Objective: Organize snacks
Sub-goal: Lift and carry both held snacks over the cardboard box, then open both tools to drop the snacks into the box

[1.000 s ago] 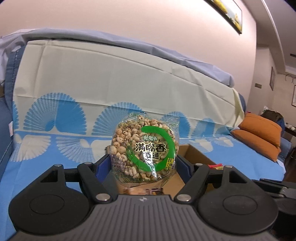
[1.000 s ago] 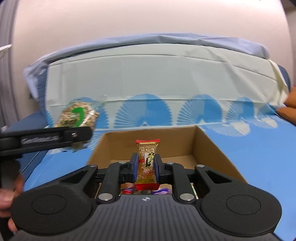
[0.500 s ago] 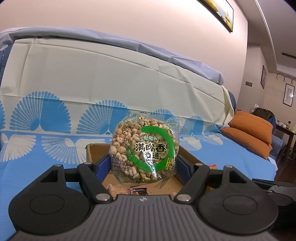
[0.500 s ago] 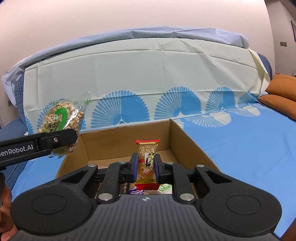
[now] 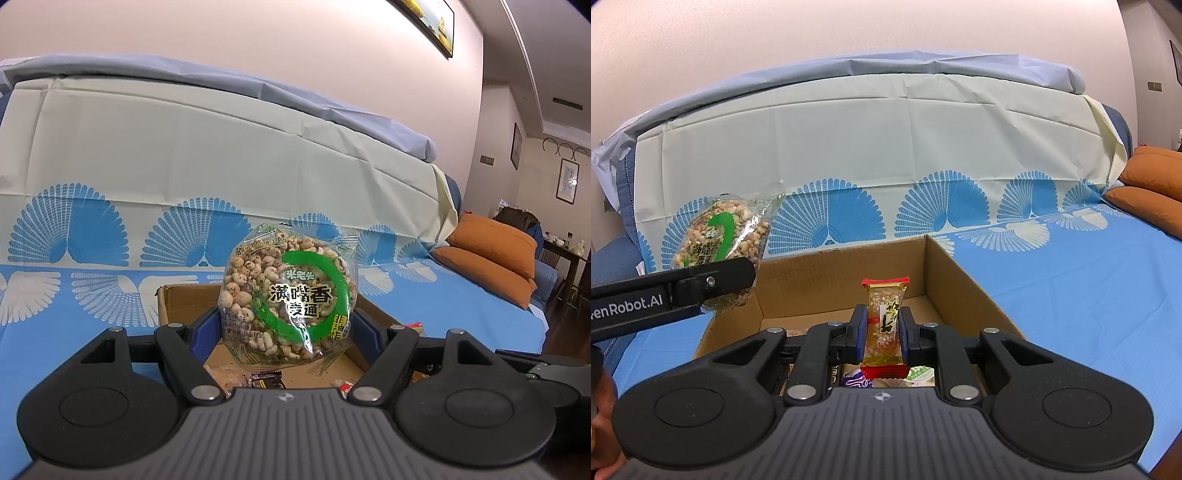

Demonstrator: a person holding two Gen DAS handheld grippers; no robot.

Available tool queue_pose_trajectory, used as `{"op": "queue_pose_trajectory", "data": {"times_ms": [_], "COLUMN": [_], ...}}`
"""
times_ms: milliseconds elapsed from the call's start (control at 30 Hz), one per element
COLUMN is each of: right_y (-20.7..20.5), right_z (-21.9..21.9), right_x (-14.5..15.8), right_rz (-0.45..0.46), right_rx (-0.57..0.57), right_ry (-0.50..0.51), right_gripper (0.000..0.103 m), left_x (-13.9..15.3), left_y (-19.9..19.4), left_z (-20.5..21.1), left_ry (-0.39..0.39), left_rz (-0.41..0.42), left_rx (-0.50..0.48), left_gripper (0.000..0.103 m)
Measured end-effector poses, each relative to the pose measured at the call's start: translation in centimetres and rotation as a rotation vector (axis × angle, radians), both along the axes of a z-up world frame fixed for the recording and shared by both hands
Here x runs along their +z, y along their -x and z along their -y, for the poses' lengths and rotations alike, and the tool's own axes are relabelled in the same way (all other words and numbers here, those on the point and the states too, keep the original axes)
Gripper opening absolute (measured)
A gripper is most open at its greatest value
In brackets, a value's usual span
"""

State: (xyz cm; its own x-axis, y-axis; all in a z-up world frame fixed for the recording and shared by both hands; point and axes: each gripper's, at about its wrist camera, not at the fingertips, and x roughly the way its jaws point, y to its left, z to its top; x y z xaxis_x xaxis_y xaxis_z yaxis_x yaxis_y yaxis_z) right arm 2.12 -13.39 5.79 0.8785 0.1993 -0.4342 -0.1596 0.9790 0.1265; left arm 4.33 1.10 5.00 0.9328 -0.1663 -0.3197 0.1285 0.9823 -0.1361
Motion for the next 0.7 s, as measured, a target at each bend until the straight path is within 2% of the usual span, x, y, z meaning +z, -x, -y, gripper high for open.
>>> {"op": "queue_pose_trajectory", "data": {"times_ms": [600, 700], "right_y": [-0.04, -0.37], "right_z": [-0.04, 0.02], "right_x": [-0.07, -0.18], "right_rz": [0.000, -0.019], "right_rx": [0.000, 0.002], "right_ry": [0.002, 0.003], "right_gripper": [0.018, 0.019], "left_x": [-0.19, -0.15], "left_y": [-0.17, -0.25], "left_z": [-0.21, -0.03], "left_ry": [0.005, -0.005], "left_rz": [-0.005, -0.012], "left_rx": [-0.026, -0.022], "left_gripper": [0.079, 0.086]}}
